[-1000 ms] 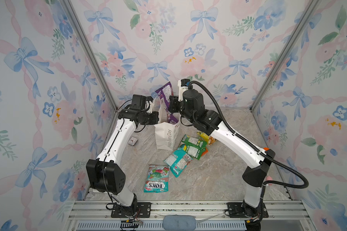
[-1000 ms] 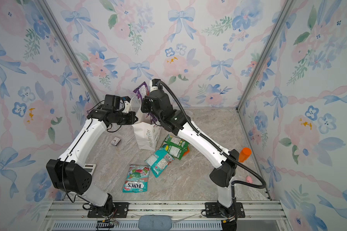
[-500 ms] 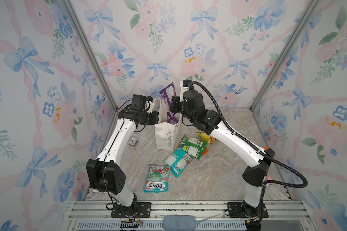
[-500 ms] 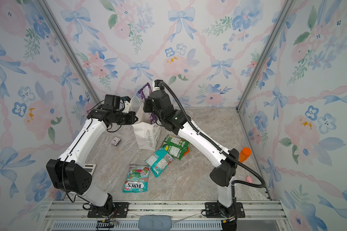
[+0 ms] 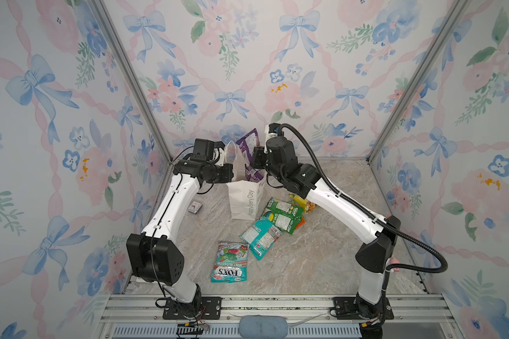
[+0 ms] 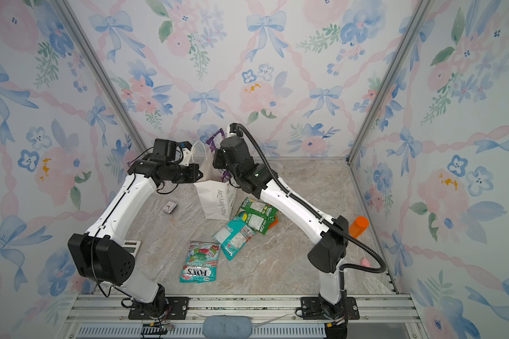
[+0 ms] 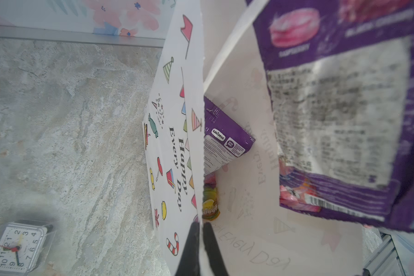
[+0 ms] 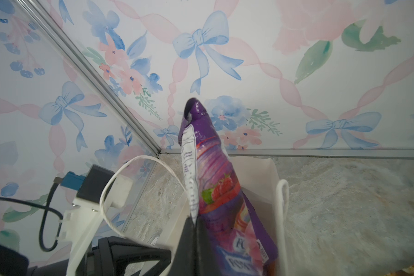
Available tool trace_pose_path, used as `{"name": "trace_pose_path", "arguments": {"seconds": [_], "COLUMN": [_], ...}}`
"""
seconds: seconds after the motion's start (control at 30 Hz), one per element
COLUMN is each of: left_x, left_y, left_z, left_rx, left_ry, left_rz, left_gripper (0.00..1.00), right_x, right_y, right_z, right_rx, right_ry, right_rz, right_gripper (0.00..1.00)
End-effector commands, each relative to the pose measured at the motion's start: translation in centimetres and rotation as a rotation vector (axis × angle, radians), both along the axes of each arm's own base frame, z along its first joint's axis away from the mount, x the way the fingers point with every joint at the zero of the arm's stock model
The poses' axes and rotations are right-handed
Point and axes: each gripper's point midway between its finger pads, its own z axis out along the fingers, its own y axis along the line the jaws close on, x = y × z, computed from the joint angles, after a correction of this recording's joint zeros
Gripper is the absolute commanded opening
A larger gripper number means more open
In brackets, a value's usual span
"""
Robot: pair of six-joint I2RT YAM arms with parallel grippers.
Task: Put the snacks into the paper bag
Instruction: 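Lower the purple bag into the paper bag opening with the right gripper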
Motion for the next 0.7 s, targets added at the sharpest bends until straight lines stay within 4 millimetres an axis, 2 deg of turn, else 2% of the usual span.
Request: {"name": "trace_pose_path", "arguments": {"seconds": [0.0, 0.3, 0.67], "left_x": [-0.4, -0.3, -0.3], "left_y": [-0.6, -0.6, -0.6], "left_z": [0.1, 0.0, -0.1], "left_rx": [-0.020, -0.021, -0.022], "left_ry": [-0.002, 0.000, 0.005], "left_rz": [-0.019, -0.019, -0.019], "left_gripper": [0.00, 0.00, 0.00], "right_x": [1.1, 1.3, 1.9], "right_y": [-0.4, -1.3, 0.3], "right_z": [0.6, -0.4, -2.1], "right_rx": [0.067, 0.111, 0.213], "right_ry": [-0.024, -0.019, 0.053], "right_rz": [-0.052, -0.099, -0.054], "right_gripper": [0.00, 0.00, 0.00]}}
